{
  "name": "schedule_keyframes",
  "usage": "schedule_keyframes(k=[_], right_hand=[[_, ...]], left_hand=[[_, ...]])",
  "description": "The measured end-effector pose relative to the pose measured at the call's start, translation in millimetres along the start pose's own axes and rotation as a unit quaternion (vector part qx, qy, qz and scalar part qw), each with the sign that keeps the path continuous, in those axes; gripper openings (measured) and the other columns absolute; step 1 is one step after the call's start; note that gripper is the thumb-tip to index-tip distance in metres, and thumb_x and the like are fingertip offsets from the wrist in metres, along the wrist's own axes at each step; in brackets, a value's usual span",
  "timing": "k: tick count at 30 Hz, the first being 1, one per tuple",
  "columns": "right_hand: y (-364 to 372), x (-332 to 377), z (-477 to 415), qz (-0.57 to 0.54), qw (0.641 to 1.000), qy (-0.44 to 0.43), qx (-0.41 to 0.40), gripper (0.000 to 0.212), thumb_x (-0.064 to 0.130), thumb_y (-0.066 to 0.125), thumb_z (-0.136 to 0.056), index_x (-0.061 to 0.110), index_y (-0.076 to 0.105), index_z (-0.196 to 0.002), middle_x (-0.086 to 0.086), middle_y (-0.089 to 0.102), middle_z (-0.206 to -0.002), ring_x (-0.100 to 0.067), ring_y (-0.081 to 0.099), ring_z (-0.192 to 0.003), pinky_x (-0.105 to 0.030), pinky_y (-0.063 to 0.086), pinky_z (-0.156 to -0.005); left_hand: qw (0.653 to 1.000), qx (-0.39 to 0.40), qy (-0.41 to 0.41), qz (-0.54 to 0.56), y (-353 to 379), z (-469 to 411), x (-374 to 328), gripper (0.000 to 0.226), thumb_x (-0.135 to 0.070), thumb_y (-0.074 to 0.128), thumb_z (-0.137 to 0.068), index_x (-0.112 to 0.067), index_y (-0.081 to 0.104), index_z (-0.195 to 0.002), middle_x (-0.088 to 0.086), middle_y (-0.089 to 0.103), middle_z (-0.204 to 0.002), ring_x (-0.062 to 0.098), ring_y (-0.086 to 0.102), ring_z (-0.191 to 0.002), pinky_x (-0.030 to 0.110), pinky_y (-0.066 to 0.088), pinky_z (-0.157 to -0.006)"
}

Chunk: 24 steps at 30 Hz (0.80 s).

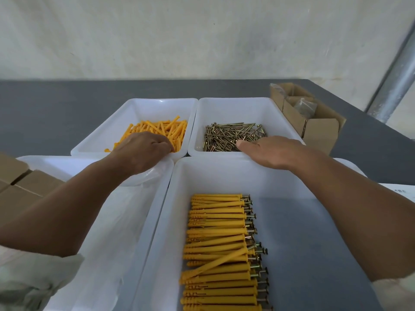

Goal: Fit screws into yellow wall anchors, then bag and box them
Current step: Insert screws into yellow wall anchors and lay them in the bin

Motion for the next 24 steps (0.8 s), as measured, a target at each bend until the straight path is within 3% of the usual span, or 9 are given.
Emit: schedule_keyframes(k=[3,6,8,12,15,24], right_hand=[[0,-1,-2,-0.016,1.000,0.003,0.010,0.083,0.076,0.009,-0.090,0.027,0.039,-0.149,-0.006,0.031,-0.159,-0.028,0.030,-0.144,-0.046,0.028,-0.112],[-1,-1,-2,-0.032,0.999,0.011,0.015,0.085,0.079,0.013,-0.088,0.026,0.040,-0.148,-0.006,0.030,-0.159,-0.028,0.029,-0.145,-0.046,0.026,-0.113],[-2,-1,-1,-0.045,0.999,0.013,0.013,0.084,0.079,0.015,-0.088,0.026,0.040,-0.148,-0.005,0.029,-0.159,-0.028,0.028,-0.145,-0.044,0.025,-0.113],[-2,-2,1,-0.075,0.997,0.018,0.014,0.085,0.080,0.020,-0.088,0.024,0.038,-0.150,-0.005,0.027,-0.160,-0.028,0.025,-0.146,-0.042,0.024,-0.113],[-3,-1,1,-0.081,0.996,0.017,0.015,0.085,0.078,0.021,-0.089,0.020,0.036,-0.150,-0.006,0.027,-0.160,-0.028,0.025,-0.146,-0.040,0.023,-0.113],[-4,1,3,-0.055,0.998,-0.002,-0.007,0.082,0.077,0.018,-0.090,0.023,0.042,-0.147,-0.006,0.032,-0.158,-0.028,0.030,-0.144,-0.042,0.027,-0.110]], left_hand=[[1.000,-0.008,-0.005,0.019,-1,0,-2,0.029,-0.020,0.048,-0.094,-0.038,0.069,-0.084,-0.017,0.057,-0.091,0.009,0.047,-0.096,0.023,0.032,-0.077],[0.998,-0.022,-0.018,0.047,-2,0,-4,0.028,-0.019,0.051,-0.091,-0.037,0.071,-0.081,-0.012,0.061,-0.096,0.012,0.048,-0.097,0.026,0.033,-0.080],[0.997,-0.035,-0.025,0.065,-2,0,-5,0.025,-0.019,0.055,-0.089,-0.035,0.073,-0.085,-0.009,0.062,-0.098,0.013,0.050,-0.097,0.027,0.035,-0.079],[0.997,-0.055,-0.020,0.058,-1,2,-7,0.022,-0.017,0.059,-0.086,-0.034,0.073,-0.091,-0.013,0.060,-0.083,0.012,0.050,-0.083,0.025,0.036,-0.067],[0.997,-0.062,-0.018,0.050,0,3,-8,0.017,-0.020,0.065,-0.085,-0.033,0.073,-0.091,-0.009,0.065,-0.085,0.014,0.054,-0.086,0.027,0.038,-0.072],[0.979,-0.148,0.027,0.135,-4,1,-11,0.010,-0.028,0.069,-0.085,-0.030,0.074,-0.093,-0.010,0.067,-0.078,0.003,0.057,-0.065,0.019,0.042,-0.059]])
Point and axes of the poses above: each hand's wrist, its own z-axis away from the middle knuckle, its own y-axis out of the palm, x = y × z, the point moved 2 cm from there along -z, towards the middle knuckle
